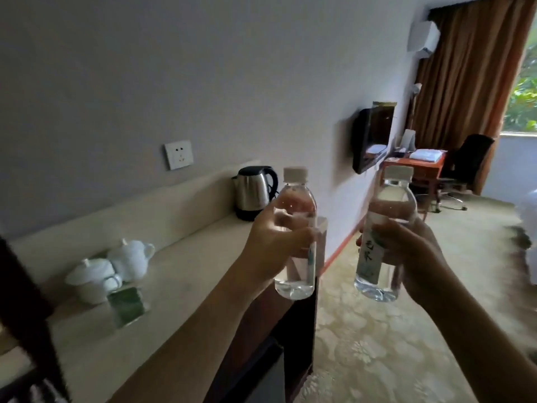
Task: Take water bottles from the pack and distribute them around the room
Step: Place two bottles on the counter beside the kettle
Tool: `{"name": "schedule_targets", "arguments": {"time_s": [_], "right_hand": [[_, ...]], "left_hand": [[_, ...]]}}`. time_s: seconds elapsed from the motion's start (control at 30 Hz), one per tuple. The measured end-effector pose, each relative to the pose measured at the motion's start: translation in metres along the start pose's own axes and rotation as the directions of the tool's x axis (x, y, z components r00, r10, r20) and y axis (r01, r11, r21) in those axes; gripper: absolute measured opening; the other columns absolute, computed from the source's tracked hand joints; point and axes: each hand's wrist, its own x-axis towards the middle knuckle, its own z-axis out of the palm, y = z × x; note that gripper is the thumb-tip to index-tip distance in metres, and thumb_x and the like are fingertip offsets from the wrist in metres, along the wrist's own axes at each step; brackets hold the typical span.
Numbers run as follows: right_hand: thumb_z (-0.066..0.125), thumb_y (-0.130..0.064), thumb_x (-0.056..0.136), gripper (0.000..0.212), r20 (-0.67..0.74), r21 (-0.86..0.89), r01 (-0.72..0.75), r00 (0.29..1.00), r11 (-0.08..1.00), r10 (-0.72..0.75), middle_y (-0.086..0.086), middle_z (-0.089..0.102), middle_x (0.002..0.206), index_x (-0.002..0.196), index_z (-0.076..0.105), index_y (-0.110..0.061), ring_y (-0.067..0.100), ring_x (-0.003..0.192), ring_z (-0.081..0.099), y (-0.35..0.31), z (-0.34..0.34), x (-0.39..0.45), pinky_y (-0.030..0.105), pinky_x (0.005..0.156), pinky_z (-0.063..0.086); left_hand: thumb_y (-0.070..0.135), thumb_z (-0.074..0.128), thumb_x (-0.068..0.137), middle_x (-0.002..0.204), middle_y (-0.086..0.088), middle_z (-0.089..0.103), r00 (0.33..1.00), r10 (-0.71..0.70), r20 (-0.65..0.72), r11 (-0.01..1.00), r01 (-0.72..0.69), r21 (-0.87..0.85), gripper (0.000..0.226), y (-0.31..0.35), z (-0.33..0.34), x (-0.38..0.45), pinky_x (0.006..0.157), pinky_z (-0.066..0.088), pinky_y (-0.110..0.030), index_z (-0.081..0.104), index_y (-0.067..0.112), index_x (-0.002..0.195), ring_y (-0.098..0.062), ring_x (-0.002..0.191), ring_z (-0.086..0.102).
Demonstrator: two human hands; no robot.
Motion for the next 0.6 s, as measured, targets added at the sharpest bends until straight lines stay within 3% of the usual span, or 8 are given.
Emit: {"name": "schedule_targets", "arguments": {"time_s": [0.1,0.2,0.33,0.43,0.6], "right_hand": [[0.068,-0.025,0.065,0.032,0.12,0.041,0.013,0.993,0.999,-0.018,0.007,0.067,0.086,0.097,0.065,-0.022,0.026,0.082,0.067,0.035,0.032,0.061,0.04,0.071,0.052],[0.072,-0.029,0.061,0.039,0.239,0.048,0.032,0.97,0.998,-0.043,0.006,0.066,0.084,0.099,0.065,-0.023,0.025,0.081,0.067,0.068,0.066,0.12,0.041,0.07,0.054],[0.072,-0.038,0.062,0.047,0.366,0.053,0.048,0.928,0.997,-0.064,0.003,0.066,0.091,0.106,0.062,-0.025,0.024,0.087,0.067,0.109,0.107,0.188,0.038,0.075,0.056],[0.072,-0.026,0.068,0.046,0.453,0.069,0.023,0.89,0.997,-0.051,0.01,0.065,0.097,0.112,0.059,-0.021,0.025,0.093,0.067,0.14,0.135,0.229,0.04,0.079,0.056],[0.076,-0.026,0.066,0.057,0.601,0.122,-0.076,0.799,0.99,-0.012,0.002,0.063,0.096,0.118,0.055,-0.014,0.017,0.089,0.064,0.197,0.181,0.269,0.028,0.079,0.056]], "left_hand": [[0.004,0.072,0.072,0.09,-0.003,0.061,0.994,-0.004,-0.112,1.0,0.005,0.003,0.031,-0.024,-0.035,0.037,0.068,0.062,-0.036,0.061,0.02,0.097,-0.016,0.076,0.067],[-0.004,0.07,0.078,0.085,0.005,0.062,0.978,0.023,-0.208,0.999,-0.014,0.045,0.032,-0.049,-0.076,0.074,0.069,0.061,-0.036,0.062,0.022,0.094,-0.017,0.082,0.069],[0.003,0.075,0.068,0.081,0.011,0.063,0.955,0.04,-0.294,0.995,-0.012,0.097,0.041,-0.086,-0.127,0.111,0.074,0.06,-0.039,0.064,0.036,0.09,-0.018,0.083,0.068],[0.015,0.079,0.059,0.079,0.016,0.064,0.933,0.018,-0.36,0.988,0.038,0.148,0.047,-0.116,-0.155,0.125,0.082,0.056,-0.042,0.061,0.038,0.096,-0.009,0.08,0.066],[0.021,0.082,0.057,0.086,0.01,0.072,0.836,-0.043,-0.547,0.97,0.167,0.178,0.048,-0.171,-0.18,0.13,0.085,0.057,-0.035,0.064,0.044,0.095,-0.014,0.087,0.07]]}}
